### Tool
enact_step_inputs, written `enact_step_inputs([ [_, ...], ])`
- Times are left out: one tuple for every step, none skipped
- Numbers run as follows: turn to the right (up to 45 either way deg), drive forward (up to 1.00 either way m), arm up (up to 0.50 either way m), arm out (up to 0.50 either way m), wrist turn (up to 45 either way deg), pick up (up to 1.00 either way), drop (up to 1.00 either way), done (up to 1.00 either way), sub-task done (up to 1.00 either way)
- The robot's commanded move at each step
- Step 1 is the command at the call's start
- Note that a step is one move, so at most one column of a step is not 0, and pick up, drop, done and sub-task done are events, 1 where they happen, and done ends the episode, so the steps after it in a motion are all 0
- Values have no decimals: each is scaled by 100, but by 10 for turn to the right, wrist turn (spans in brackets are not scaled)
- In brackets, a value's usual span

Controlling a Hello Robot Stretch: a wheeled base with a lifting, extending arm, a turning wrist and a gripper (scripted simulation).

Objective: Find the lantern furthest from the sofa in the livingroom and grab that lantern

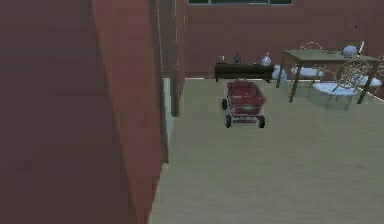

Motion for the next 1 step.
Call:
enact_step_inputs([
  [450,0,0,0,0,0,0,0,0],
])
